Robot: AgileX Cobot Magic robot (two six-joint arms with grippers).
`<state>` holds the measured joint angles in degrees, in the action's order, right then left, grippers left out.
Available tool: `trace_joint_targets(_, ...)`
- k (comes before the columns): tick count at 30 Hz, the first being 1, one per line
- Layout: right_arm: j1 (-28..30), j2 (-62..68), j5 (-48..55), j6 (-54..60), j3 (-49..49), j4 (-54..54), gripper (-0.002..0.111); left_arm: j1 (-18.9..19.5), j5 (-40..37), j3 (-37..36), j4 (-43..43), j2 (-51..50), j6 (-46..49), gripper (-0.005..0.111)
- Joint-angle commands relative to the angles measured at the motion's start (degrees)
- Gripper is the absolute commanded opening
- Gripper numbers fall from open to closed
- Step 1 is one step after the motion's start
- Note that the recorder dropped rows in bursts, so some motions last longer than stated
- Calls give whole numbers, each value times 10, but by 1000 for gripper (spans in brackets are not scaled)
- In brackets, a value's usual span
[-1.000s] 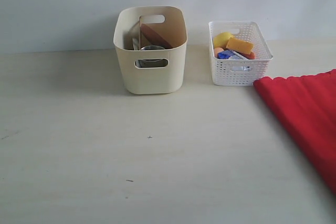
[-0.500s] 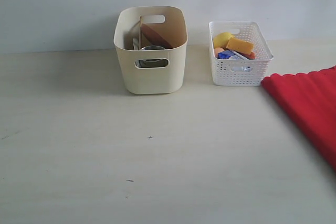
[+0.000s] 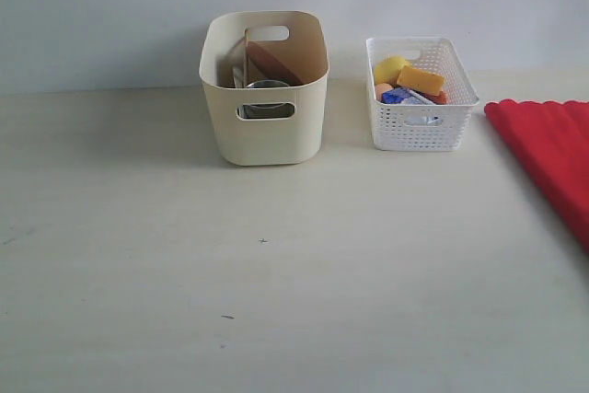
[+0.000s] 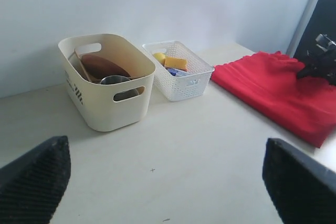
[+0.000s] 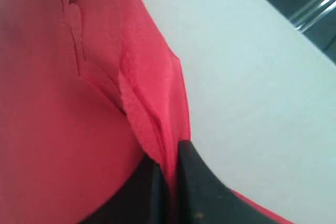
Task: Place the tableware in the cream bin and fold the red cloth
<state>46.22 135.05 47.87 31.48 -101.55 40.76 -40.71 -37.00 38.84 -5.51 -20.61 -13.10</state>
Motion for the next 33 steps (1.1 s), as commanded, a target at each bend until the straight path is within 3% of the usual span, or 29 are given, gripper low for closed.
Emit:
trace_joint_targets(1,-13,14,-25,-18,-17,63,0,0,10,-2,-3,2,-6,94)
trace_joint_targets(25,-85,164,-100,-32,-168,342,0,0,13,-2,-4,2,-6,94)
trace_joint_targets(29,-93,172,-113,-22,-181,347,0,0,15,-2,-7,2,-6,94)
trace_joint_targets(31,-95,174,-106,-8,-192,336,6,0,15,-2,-7,2,-6,94)
trace_joint_targets(33,-95,174,-85,5,-205,320,19,0,15,-2,-8,2,-7,94)
